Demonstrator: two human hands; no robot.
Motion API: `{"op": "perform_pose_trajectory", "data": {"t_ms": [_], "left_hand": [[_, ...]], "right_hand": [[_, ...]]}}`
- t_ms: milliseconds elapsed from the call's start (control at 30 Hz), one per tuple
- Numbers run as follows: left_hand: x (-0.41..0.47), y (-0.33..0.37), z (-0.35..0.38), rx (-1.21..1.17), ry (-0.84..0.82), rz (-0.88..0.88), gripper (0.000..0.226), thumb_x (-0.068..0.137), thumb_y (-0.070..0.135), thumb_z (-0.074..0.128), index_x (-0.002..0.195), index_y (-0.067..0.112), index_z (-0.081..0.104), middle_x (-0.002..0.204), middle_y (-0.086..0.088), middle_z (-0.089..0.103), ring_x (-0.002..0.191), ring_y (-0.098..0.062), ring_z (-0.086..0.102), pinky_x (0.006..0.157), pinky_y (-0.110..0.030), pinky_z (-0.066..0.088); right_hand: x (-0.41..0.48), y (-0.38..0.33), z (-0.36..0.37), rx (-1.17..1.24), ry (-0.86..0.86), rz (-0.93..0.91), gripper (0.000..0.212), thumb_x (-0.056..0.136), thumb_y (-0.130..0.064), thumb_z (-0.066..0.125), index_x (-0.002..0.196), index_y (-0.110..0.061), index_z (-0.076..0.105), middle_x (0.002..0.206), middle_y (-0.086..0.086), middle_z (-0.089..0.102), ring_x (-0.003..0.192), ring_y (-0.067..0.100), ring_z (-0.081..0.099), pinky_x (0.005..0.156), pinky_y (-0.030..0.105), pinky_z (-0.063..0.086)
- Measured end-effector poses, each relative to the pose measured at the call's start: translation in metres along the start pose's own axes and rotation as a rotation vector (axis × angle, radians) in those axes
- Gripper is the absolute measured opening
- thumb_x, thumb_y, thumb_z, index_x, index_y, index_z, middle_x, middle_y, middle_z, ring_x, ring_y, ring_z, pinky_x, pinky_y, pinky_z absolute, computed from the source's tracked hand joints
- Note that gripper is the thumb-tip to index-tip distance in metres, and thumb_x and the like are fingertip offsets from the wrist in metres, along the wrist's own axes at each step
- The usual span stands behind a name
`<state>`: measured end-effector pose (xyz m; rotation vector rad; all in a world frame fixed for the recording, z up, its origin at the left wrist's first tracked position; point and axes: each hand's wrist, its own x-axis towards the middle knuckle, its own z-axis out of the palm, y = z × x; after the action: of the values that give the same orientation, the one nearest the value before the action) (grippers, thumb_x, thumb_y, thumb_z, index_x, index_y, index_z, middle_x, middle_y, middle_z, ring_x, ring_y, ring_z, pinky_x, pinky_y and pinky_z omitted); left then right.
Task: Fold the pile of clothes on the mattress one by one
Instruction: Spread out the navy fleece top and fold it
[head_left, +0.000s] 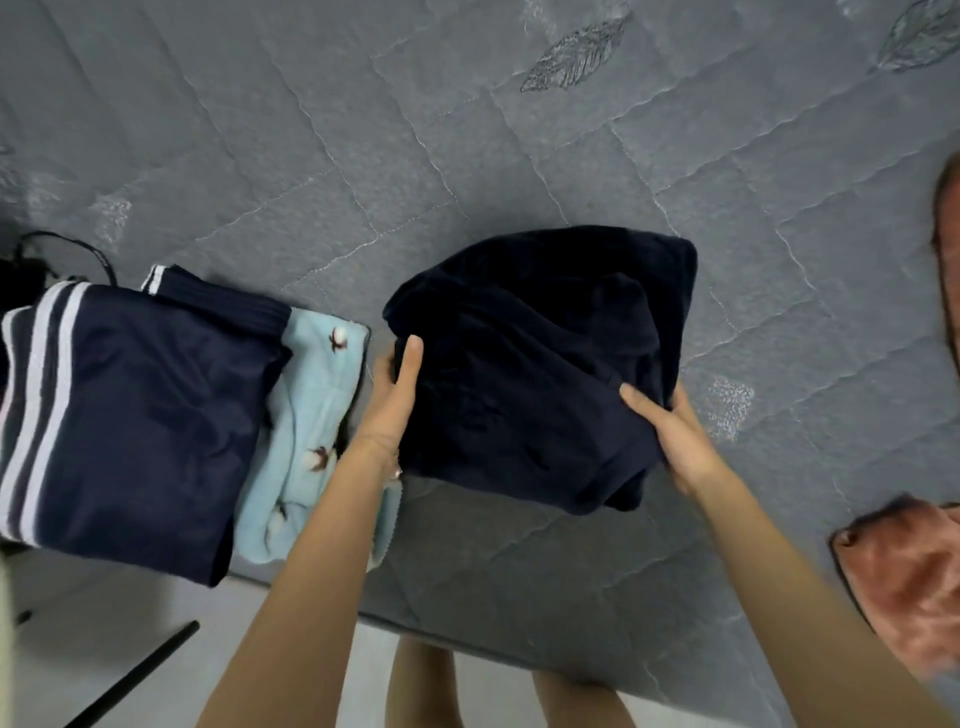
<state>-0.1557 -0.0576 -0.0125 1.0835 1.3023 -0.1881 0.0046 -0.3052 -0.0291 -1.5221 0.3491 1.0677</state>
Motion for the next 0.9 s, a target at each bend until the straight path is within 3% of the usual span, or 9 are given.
{"op": "perform_pose_trajectory", "data": {"t_ms": [100, 200, 333, 400, 533, 633, 733, 800, 900], "left_hand": [[0.0, 0.001, -0.01, -0.009, -0.121, -0.001, 0.12, 0.042, 0.096, 0.053, 0.147, 0.042, 0.027, 0.14, 0.016, 0.045, 0.124, -0.008, 0.046, 0.103, -0.031, 0.039], [-0.011, 0.008, -0.012, -0.002, -0.075, 0.12, 0.104, 0.049, 0.091, 0.058, 0.139, 0.044, 0.036, 0.115, 0.031, 0.053, 0.104, 0.008, 0.052, 0.082, -0.017, 0.043], [-0.03, 0.022, -0.003, -0.18, 0.026, 0.285, 0.054, 0.074, 0.068, 0.064, 0.119, 0.04, 0.056, 0.12, 0.015, 0.064, 0.113, -0.005, 0.059, 0.101, -0.034, 0.046], [-0.048, 0.032, -0.008, -0.272, 0.026, 0.299, 0.046, 0.077, 0.059, 0.066, 0.117, 0.037, 0.059, 0.12, 0.011, 0.065, 0.114, -0.009, 0.06, 0.104, -0.038, 0.044], [-0.09, 0.053, -0.035, -0.395, 0.076, 0.331, 0.042, 0.077, 0.051, 0.072, 0.115, 0.036, 0.062, 0.111, 0.017, 0.069, 0.104, -0.002, 0.064, 0.097, -0.03, 0.047], [-0.119, 0.067, -0.072, -0.41, 0.101, 0.317, 0.073, 0.067, 0.06, 0.076, 0.131, 0.032, 0.054, 0.122, 0.014, 0.064, 0.111, -0.005, 0.06, 0.099, -0.03, 0.046], [-0.133, 0.08, -0.124, -0.38, 0.106, 0.364, 0.045, 0.072, 0.055, 0.074, 0.111, 0.04, 0.06, 0.106, 0.022, 0.069, 0.099, 0.002, 0.064, 0.089, -0.023, 0.048], [-0.136, 0.085, -0.162, -0.394, 0.12, 0.345, 0.037, 0.072, 0.055, 0.074, 0.105, 0.043, 0.06, 0.103, 0.022, 0.069, 0.097, 0.0, 0.065, 0.09, -0.028, 0.049], [-0.137, 0.091, -0.226, -0.351, 0.139, 0.328, 0.072, 0.064, 0.064, 0.074, 0.127, 0.033, 0.056, 0.12, 0.011, 0.065, 0.111, -0.011, 0.061, 0.102, -0.038, 0.046]], "right_hand": [[-0.002, -0.008, 0.005, 0.0, -0.078, 0.047, 0.069, 0.06, -0.048, 0.086, 0.121, -0.038, 0.053, 0.117, -0.009, 0.069, 0.108, 0.013, 0.066, 0.08, 0.024, 0.056], [-0.009, -0.015, 0.015, -0.023, -0.103, 0.046, 0.084, 0.059, -0.051, 0.086, 0.132, -0.028, 0.051, 0.121, -0.005, 0.068, 0.11, 0.015, 0.065, 0.084, 0.027, 0.057], [-0.022, -0.026, 0.025, 0.026, -0.044, -0.019, 0.071, 0.066, -0.041, 0.084, 0.129, -0.023, 0.056, 0.119, 0.0, 0.069, 0.108, 0.017, 0.067, 0.078, 0.025, 0.057], [-0.038, -0.037, 0.036, 0.062, -0.021, -0.06, 0.058, 0.07, -0.036, 0.081, 0.123, -0.022, 0.061, 0.116, 0.001, 0.07, 0.106, 0.017, 0.068, 0.075, 0.023, 0.056], [-0.08, -0.06, 0.066, 0.101, -0.02, -0.133, 0.045, 0.077, -0.029, 0.074, 0.12, -0.02, 0.064, 0.115, 0.002, 0.071, 0.106, 0.018, 0.067, 0.074, 0.022, 0.056], [-0.111, -0.071, 0.104, 0.125, -0.033, -0.181, 0.048, 0.08, -0.028, 0.07, 0.126, -0.017, 0.06, 0.119, 0.003, 0.069, 0.11, 0.02, 0.066, 0.078, 0.025, 0.056], [-0.139, -0.073, 0.155, 0.176, -0.028, -0.227, 0.051, 0.081, -0.026, 0.068, 0.129, -0.014, 0.057, 0.121, 0.005, 0.068, 0.111, 0.023, 0.065, 0.081, 0.03, 0.057], [-0.155, -0.068, 0.195, 0.204, -0.046, -0.254, 0.052, 0.081, -0.024, 0.068, 0.131, -0.014, 0.056, 0.122, 0.005, 0.067, 0.11, 0.023, 0.065, 0.083, 0.032, 0.057], [-0.173, -0.053, 0.255, 0.26, -0.045, -0.276, 0.051, 0.079, -0.024, 0.069, 0.128, -0.015, 0.058, 0.121, 0.005, 0.068, 0.11, 0.023, 0.066, 0.086, 0.035, 0.056]]}}
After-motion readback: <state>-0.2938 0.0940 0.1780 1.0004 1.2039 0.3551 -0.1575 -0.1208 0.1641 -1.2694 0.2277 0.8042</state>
